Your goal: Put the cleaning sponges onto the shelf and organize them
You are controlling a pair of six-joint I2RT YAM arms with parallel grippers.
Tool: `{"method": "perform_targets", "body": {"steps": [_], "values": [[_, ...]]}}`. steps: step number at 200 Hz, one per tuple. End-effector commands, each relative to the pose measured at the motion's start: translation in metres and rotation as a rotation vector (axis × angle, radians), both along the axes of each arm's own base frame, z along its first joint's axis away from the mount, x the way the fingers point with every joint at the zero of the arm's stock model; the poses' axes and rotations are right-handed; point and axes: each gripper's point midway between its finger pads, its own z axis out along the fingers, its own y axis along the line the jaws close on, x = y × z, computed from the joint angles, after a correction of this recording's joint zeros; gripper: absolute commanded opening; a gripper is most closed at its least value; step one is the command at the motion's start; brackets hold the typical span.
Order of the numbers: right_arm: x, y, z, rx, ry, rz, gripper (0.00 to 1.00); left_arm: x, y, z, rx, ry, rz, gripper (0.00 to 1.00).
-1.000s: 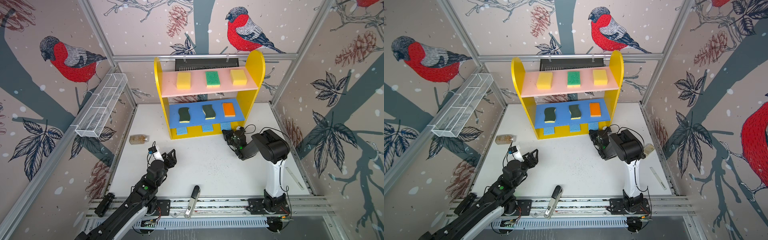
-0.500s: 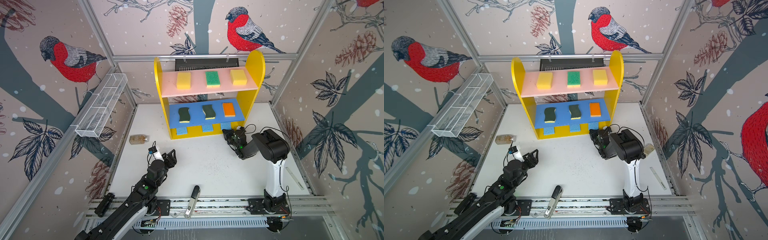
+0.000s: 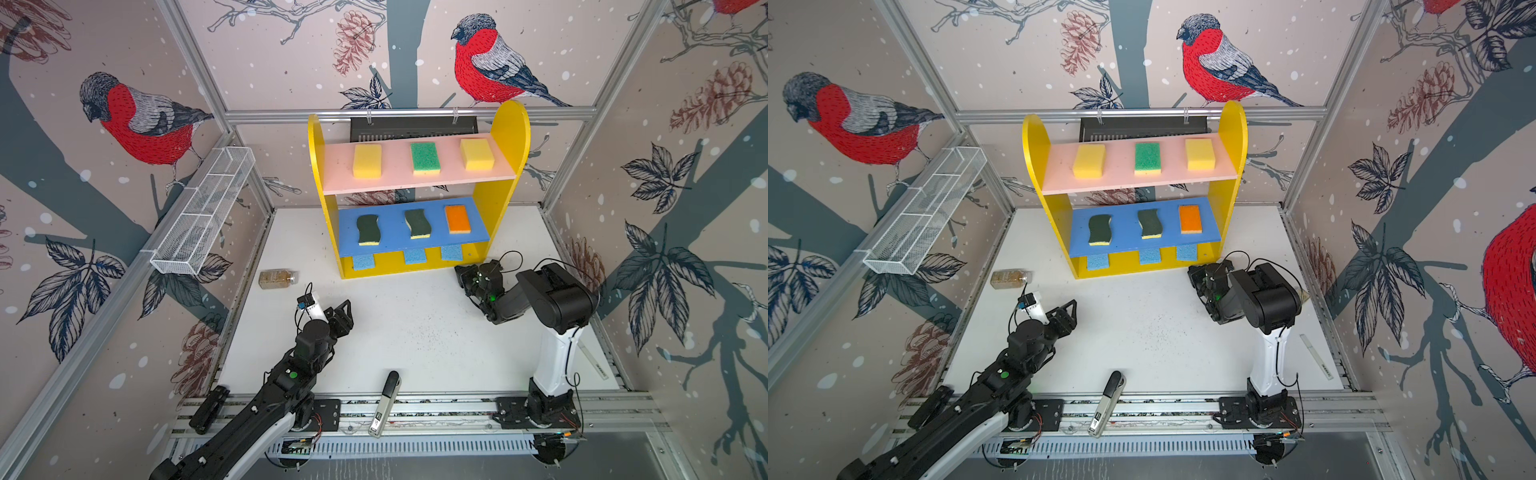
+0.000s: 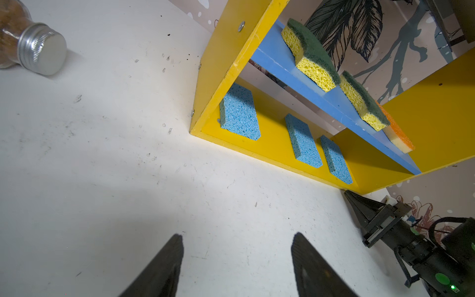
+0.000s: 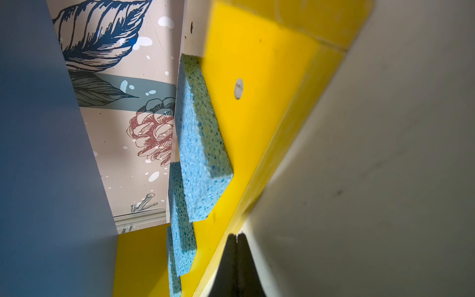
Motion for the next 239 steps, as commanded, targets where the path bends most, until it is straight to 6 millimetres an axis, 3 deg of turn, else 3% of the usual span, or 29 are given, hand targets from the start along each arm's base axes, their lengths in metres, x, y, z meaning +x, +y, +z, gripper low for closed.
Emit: {"method": "perform_targets", "body": {"steps": [1, 79, 239], "values": [[-0.014, -0.013, -0.027, -0.060, 0.084, 0.018, 0.03, 0.001, 0.001, 0.003, -0.009, -0.018, 0.008, 0.68], [-0.006, -0.004, -0.030, -0.025, 0.062, 0.085, 0.02, 0.000, 0.004, -0.006, -0.006, -0.006, 0.020, 0.68], [-0.002, -0.019, -0.043, 0.033, 0.117, -0.024, 0.02, -0.001, 0.007, 0.003, -0.039, -0.027, 0.045, 0.67]]}}
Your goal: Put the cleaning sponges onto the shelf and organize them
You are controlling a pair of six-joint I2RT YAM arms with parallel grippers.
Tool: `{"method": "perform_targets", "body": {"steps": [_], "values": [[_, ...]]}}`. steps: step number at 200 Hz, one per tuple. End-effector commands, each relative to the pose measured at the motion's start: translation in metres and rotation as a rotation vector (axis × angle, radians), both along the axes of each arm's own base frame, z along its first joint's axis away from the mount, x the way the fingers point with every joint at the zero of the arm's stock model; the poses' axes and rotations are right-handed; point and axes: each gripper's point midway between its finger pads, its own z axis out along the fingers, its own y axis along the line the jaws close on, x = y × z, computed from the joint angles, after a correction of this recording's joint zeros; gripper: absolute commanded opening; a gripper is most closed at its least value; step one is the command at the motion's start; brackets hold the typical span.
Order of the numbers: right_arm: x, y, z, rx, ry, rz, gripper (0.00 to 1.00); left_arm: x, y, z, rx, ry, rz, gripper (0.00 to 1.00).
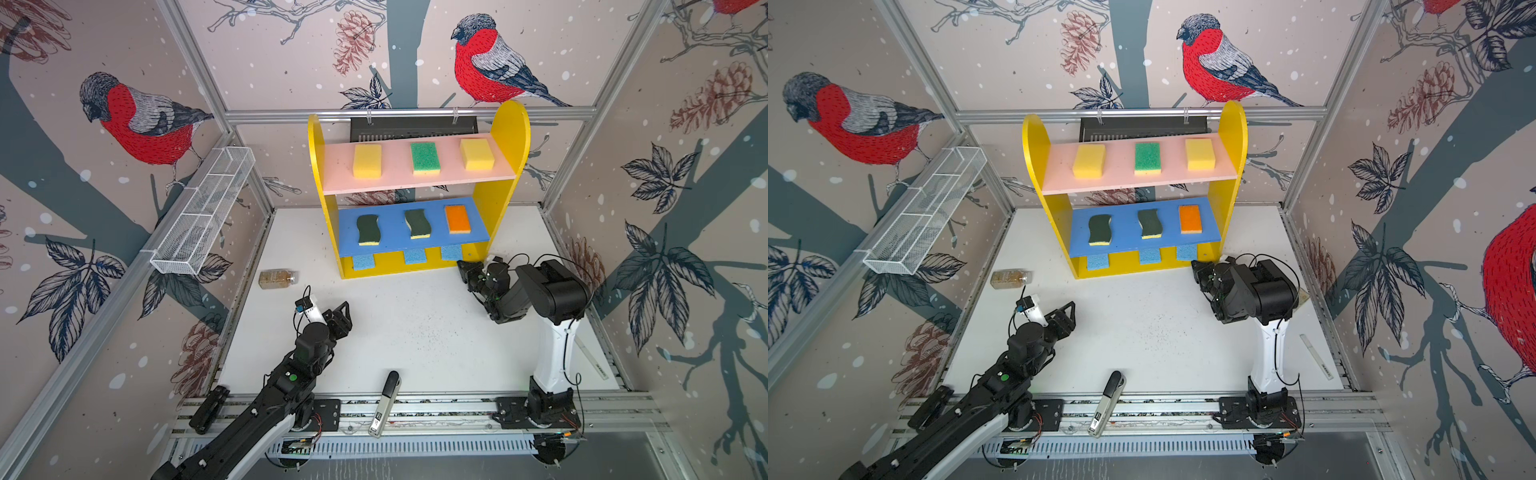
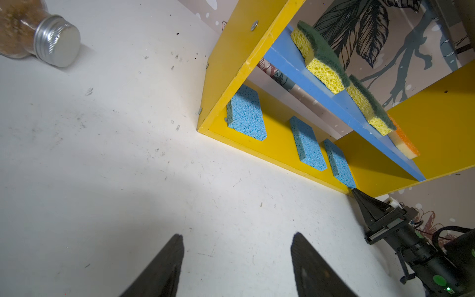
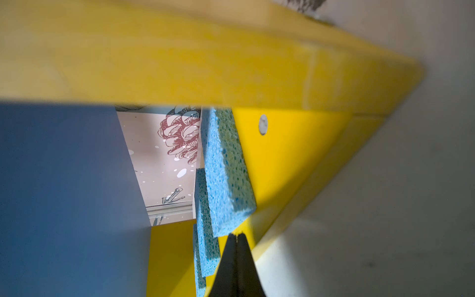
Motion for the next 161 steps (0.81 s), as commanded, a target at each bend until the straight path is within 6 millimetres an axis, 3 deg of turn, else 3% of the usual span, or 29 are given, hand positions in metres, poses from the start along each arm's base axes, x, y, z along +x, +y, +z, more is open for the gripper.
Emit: {"method": "perform_targets", "body": {"steps": [1, 161], "values": [[-0.016, -0.013, -0.049, -0.079, 0.181, -0.042, 0.02, 0.001, 0.002, 0.007, -0.014, -0.021, 0.014, 0.67], [-0.010, -0.023, -0.057, -0.082, 0.230, -0.103, 0.02, 0.003, 0.003, 0.008, -0.010, -0.001, 0.029, 0.66]]}}
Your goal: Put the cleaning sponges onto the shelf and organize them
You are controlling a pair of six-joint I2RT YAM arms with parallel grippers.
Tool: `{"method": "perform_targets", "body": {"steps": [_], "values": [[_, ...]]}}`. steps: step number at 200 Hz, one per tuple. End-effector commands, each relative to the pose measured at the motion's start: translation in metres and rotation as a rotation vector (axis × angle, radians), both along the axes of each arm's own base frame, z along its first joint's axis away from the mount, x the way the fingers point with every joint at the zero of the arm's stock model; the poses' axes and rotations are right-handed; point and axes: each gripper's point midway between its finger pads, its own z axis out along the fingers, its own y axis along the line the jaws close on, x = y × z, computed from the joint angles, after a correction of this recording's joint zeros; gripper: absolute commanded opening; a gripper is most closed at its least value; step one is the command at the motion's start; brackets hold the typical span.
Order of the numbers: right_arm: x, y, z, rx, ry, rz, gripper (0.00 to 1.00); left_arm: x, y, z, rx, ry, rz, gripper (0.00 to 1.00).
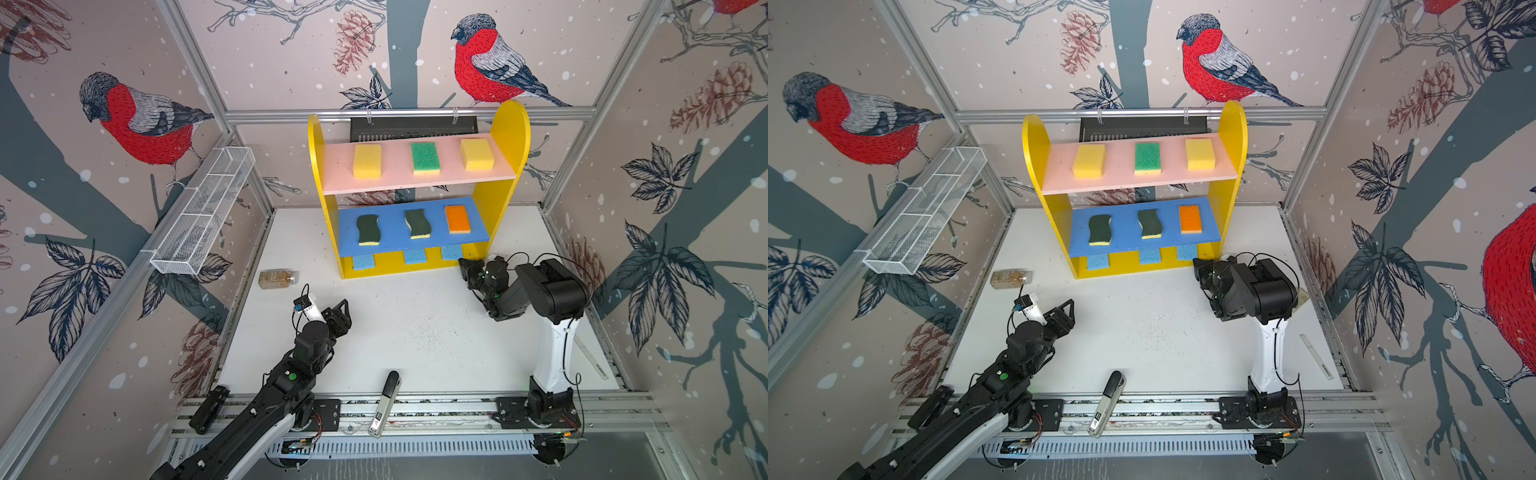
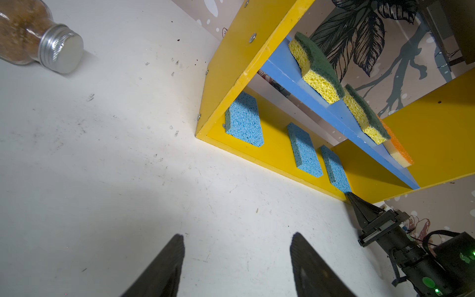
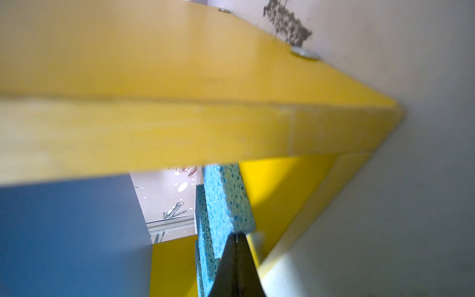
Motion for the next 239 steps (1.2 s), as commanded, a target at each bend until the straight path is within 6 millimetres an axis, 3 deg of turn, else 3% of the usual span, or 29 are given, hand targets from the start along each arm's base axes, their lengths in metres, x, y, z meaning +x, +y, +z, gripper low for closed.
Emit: {"method": "perform_targets", "body": {"steps": [1, 130, 239], "values": [[-0.021, -0.017, -0.057, -0.086, 0.219, -0.045, 0.02, 0.001, 0.002, 0.003, 0.000, -0.003, 0.013, 0.66], [-0.015, -0.021, -0.059, -0.080, 0.215, -0.042, 0.02, 0.002, 0.000, -0.002, -0.004, 0.013, 0.009, 0.66], [-0.021, -0.007, -0.064, -0.072, 0.221, 0.008, 0.02, 0.002, 0.000, -0.002, -0.006, 0.013, 0.013, 0.66]]}}
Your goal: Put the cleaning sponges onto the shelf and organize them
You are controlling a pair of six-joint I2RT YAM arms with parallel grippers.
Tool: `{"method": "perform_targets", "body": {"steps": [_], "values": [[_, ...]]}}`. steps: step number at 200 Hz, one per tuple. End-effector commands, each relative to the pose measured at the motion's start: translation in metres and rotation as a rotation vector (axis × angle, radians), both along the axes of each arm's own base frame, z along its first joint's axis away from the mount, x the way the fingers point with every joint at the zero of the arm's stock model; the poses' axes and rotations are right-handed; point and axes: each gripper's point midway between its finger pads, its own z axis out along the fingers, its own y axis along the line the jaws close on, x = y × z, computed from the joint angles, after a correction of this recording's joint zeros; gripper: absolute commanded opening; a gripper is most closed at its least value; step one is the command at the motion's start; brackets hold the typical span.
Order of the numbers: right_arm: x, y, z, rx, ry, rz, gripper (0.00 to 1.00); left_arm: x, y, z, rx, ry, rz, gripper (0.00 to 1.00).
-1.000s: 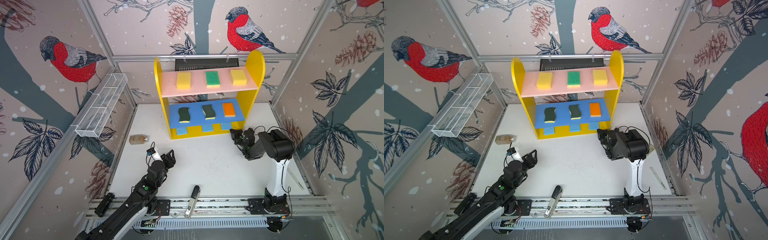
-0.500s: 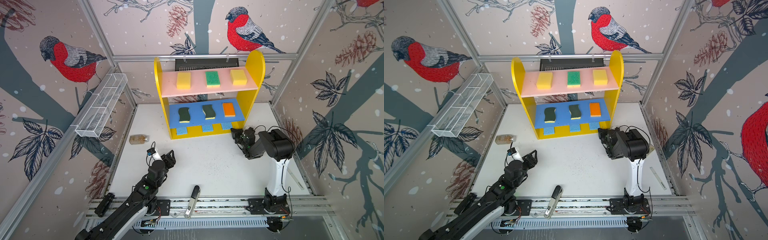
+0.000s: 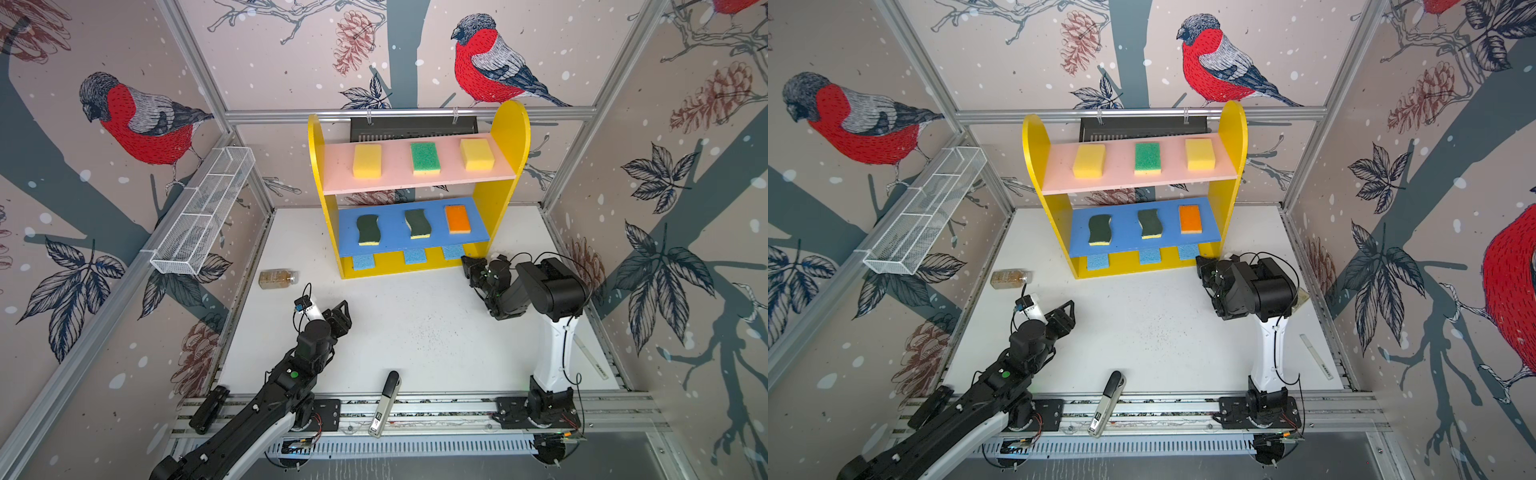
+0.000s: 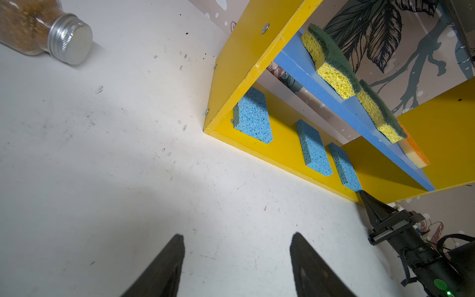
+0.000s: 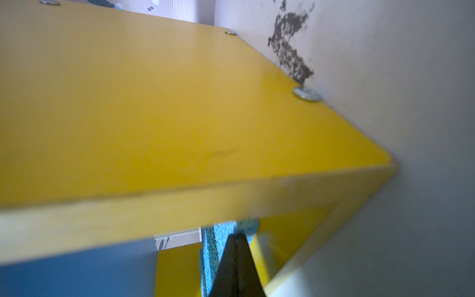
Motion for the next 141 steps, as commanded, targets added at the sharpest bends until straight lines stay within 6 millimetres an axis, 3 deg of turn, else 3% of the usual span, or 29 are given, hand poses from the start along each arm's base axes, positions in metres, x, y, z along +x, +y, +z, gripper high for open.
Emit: {"method": "perform_targets", "body": {"steps": [1, 69, 141], "values": [[-0.028, -0.003, -0.065, -0.087, 0.245, 0.019, 0.02, 0.002, -0.002, 0.007, -0.013, -0.020, -0.002, 0.66], [-0.031, 0.009, -0.065, -0.099, 0.251, 0.048, 0.01, 0.000, 0.001, 0.010, -0.020, -0.026, 0.007, 0.66], [-0.041, 0.003, -0.055, -0.136, 0.246, 0.055, 0.01, -0.002, 0.005, 0.010, 0.002, -0.021, 0.018, 0.66]]}}
